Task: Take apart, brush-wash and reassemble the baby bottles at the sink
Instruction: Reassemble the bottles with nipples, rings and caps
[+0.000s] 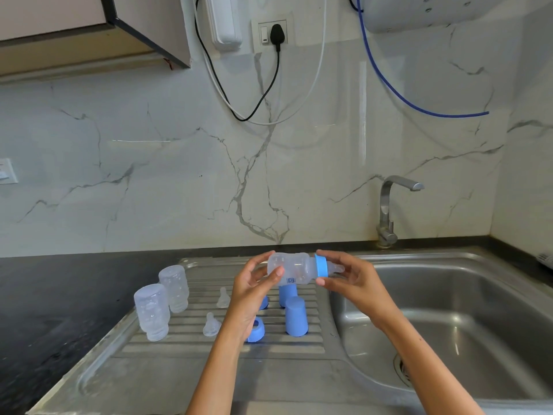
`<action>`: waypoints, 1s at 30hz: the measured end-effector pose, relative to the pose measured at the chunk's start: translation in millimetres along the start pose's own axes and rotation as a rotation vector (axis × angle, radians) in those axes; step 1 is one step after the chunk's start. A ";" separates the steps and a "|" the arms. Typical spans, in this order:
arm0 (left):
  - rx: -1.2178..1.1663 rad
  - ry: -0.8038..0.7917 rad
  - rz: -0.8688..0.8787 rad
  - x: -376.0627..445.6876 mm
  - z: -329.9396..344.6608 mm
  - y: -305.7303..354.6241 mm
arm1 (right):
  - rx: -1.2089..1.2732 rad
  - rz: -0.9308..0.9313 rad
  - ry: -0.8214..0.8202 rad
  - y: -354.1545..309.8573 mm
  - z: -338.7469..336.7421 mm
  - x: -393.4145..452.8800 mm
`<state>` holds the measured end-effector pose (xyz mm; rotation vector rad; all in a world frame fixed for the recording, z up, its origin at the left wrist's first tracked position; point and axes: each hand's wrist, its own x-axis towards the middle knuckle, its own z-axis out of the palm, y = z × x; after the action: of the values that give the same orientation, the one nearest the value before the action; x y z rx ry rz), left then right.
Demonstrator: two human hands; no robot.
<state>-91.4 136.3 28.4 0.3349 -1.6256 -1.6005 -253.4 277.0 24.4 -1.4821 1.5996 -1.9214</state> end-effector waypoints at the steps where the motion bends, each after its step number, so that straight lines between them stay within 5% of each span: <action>1: 0.002 -0.003 0.001 -0.3 0.5 0.3 | -0.016 -0.002 0.007 0.2 -0.1 0.2; 9: 0.023 -0.031 0.018 -3.2 4.7 1.8 | -0.114 0.120 0.090 2.9 9.3 1.3; 18: 0.054 0.038 0.012 -2.2 2.1 1.0 | -0.169 -0.013 -0.008 7.4 7.3 1.7; 30: 0.047 -0.019 0.008 -3.4 5.1 -0.1 | -0.128 0.165 0.127 -1.5 15.6 2.8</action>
<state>-92.8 142.2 27.8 0.3380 -1.6797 -1.5655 -241.7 266.3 25.4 -1.2494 1.8689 -1.8858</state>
